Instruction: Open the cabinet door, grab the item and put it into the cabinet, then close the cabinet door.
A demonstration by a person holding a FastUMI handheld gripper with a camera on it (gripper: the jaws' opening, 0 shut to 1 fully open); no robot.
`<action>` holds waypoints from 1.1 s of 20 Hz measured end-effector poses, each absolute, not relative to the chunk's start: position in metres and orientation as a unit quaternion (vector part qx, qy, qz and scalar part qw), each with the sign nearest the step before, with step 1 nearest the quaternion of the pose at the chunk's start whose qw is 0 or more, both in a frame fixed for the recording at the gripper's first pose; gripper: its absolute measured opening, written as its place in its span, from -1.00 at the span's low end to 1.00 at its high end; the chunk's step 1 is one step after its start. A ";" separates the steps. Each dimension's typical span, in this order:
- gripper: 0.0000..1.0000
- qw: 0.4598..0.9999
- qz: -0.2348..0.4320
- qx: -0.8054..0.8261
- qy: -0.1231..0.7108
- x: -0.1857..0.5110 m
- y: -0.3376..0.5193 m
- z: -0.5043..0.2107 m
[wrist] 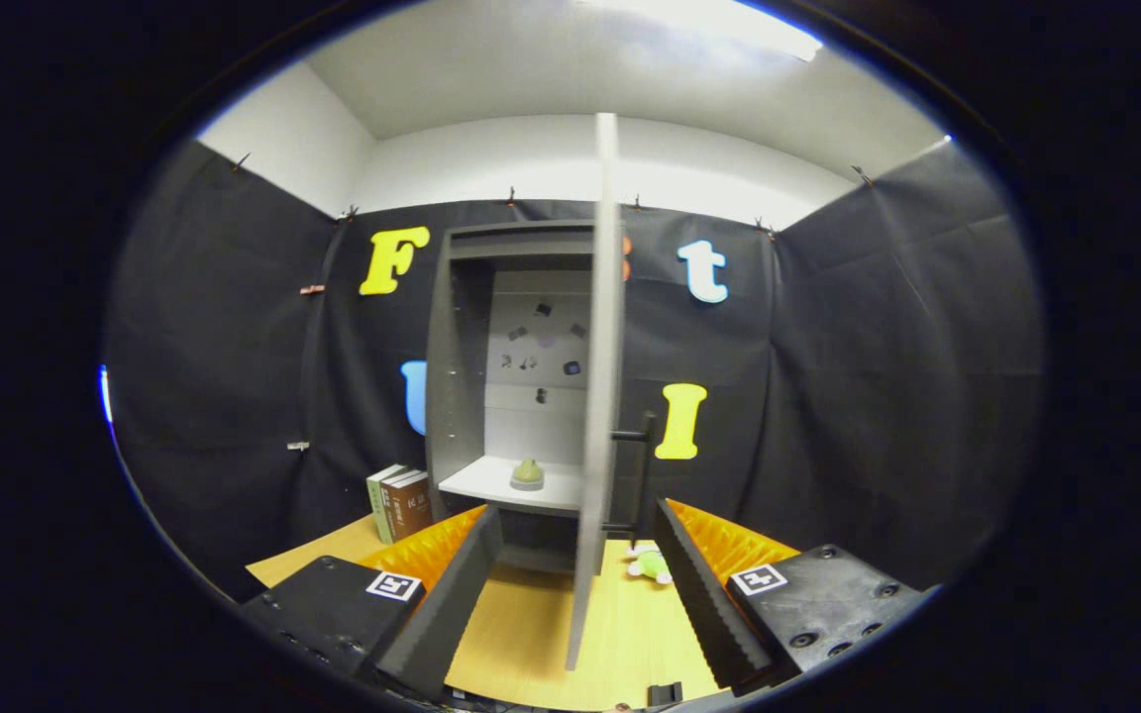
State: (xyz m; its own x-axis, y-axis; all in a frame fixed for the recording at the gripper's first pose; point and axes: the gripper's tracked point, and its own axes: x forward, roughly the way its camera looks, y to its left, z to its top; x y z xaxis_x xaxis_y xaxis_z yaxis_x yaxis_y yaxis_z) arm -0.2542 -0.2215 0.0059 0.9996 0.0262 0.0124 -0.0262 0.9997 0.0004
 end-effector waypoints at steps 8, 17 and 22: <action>0.95 0.998 0.052 0.011 0.033 -0.191 -0.261 -0.049; 0.91 0.999 0.033 -0.033 0.026 -0.169 -0.238 -0.048; 0.91 0.999 0.025 -0.026 0.030 -0.160 -0.166 -0.053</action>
